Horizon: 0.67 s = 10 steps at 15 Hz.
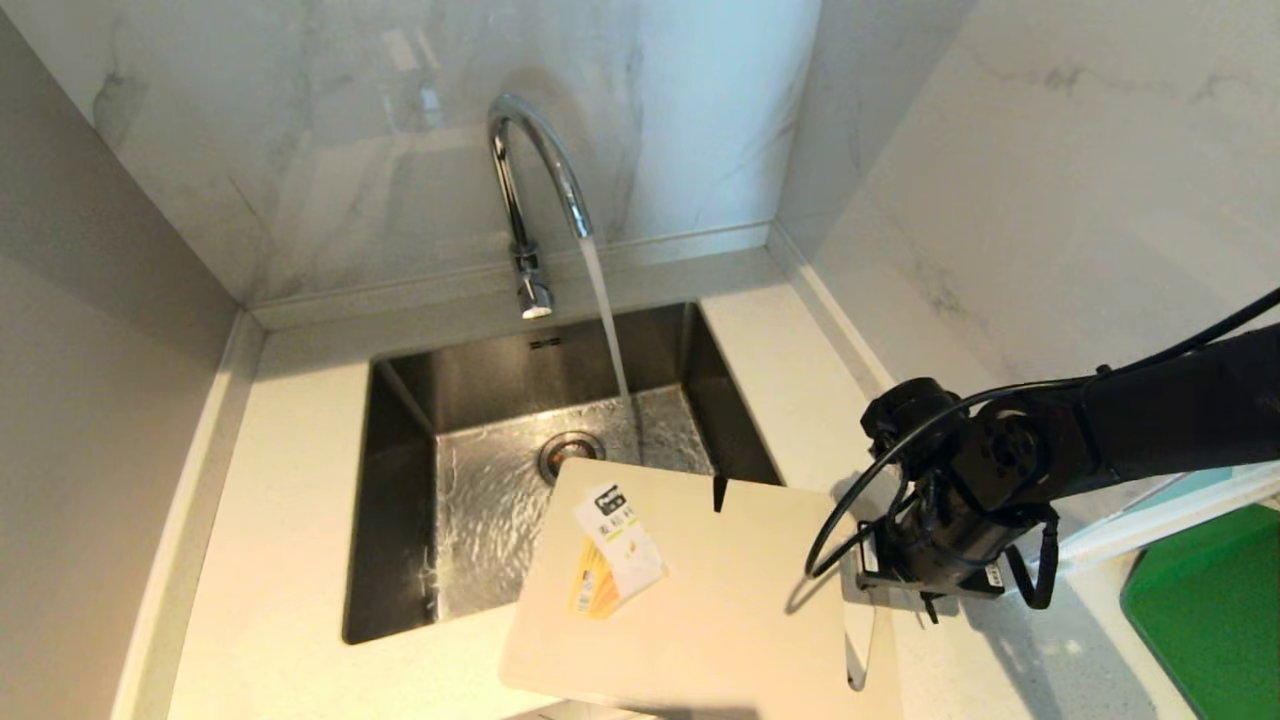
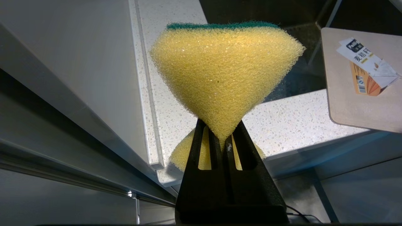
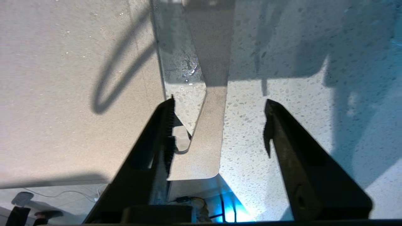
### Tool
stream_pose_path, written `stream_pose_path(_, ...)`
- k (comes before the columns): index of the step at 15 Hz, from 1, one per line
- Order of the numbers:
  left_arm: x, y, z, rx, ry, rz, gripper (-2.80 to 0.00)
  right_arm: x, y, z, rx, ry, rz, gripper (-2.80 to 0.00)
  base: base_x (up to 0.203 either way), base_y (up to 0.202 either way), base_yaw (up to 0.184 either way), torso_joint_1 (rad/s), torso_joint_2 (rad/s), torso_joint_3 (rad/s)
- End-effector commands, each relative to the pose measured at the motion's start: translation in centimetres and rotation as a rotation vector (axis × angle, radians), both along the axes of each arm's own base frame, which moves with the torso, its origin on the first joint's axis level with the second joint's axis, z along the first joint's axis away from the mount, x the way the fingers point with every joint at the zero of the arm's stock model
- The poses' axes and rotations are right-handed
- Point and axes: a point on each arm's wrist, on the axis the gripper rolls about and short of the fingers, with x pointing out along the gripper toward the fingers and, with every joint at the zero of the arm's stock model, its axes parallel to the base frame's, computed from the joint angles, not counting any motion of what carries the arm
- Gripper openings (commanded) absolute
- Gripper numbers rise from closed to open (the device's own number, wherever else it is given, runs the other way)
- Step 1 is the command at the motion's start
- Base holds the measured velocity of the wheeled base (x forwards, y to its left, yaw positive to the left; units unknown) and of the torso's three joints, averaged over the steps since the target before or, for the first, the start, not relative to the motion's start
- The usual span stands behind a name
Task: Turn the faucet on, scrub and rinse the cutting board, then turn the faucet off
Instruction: Put down the cutting board, then put down the cleaning cloth
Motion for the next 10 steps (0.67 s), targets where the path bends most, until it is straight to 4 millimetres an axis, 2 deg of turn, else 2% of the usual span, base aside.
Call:
stream_pose_path(1,0.0,0.0,0.0,-0.001,0.001,0.001,-2.80,-0.4,-0.1,0.9,0.006,-0.026,-0.001,0.00,0.000,0.000,0.000,0.000,0.00,0.000)
stream_pose_path(6,0.0,0.0,0.0,-0.001,0.002,0.001,-2.80,-1.3,-0.3,2.3,0.018,-0.051,-0.021,0.00,0.000,0.000,0.000,0.000,0.00,0.000)
stream_pose_path(7,0.0,0.0,0.0,-0.001,-0.001,0.001,-2.80,-1.8,-0.5,3.0,0.027,-0.067,-0.031,-2.80,0.000,0.000,0.000,0.000,0.00,0.000)
stream_pose_path(10,0.0,0.0,0.0,-0.001,0.001,0.001,-2.80,-4.2,-1.0,5.6,0.037,-0.101,-0.035,-2.80,0.000,0.000,0.000,0.000,0.00,0.000)
